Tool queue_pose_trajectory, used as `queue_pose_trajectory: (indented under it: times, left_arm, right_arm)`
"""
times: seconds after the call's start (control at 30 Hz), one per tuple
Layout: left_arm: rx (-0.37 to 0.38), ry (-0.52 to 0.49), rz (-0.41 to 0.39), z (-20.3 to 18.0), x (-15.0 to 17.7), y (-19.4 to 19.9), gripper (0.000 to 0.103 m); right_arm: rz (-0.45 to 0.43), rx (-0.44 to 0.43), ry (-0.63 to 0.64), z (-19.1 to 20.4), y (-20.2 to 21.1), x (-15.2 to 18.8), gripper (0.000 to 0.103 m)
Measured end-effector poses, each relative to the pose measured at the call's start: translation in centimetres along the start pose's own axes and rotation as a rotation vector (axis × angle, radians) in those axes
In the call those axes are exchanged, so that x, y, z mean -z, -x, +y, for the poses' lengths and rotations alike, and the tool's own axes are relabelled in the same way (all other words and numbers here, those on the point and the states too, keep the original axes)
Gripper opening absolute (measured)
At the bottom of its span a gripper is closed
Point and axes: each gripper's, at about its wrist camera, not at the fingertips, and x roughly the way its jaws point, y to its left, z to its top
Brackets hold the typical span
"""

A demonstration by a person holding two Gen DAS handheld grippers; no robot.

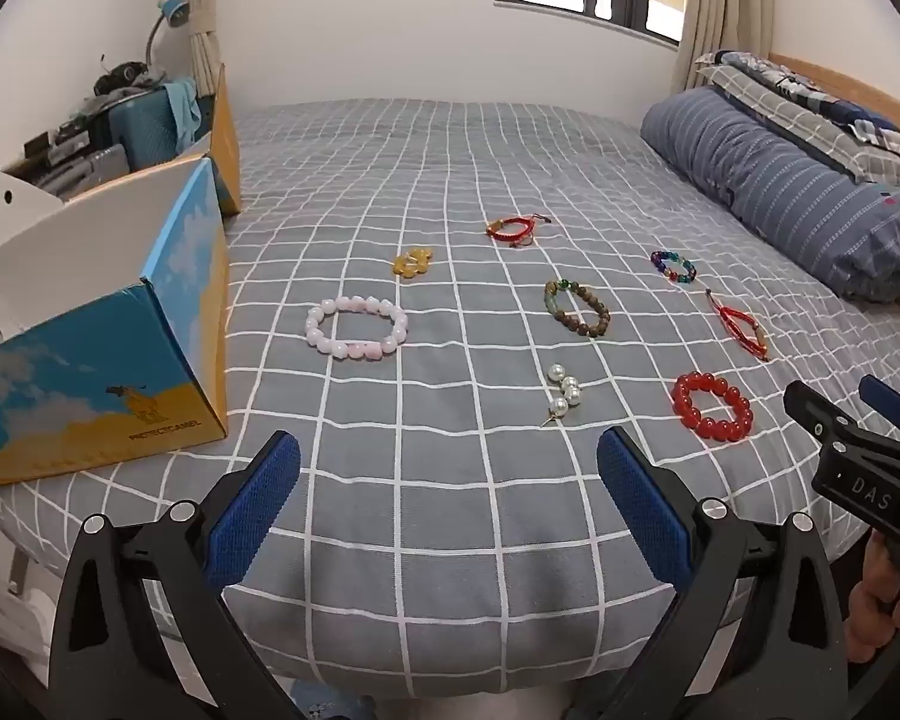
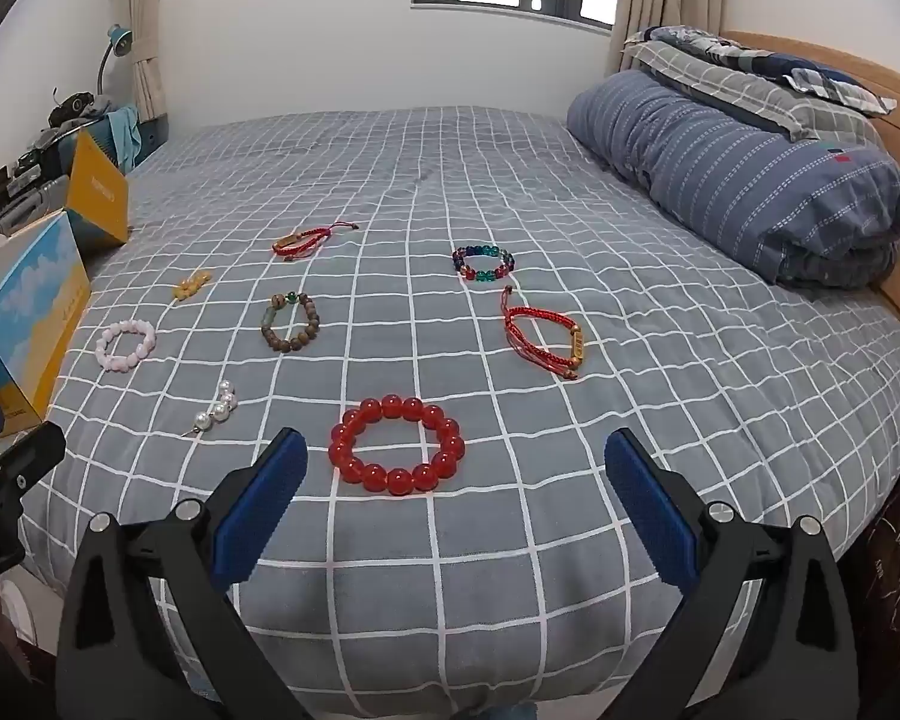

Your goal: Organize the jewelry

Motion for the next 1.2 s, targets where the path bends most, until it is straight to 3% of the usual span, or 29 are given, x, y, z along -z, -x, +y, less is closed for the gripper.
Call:
queue_pose_trajectory:
  times: [1.2]
  left_arm:
    - [0.003,-0.022,0.012,-0.3,0.3,-0.5,0.097]
  right_arm:
    - [0.015,-0.002,0.002,0.6,-0.1,0.1,0.096]
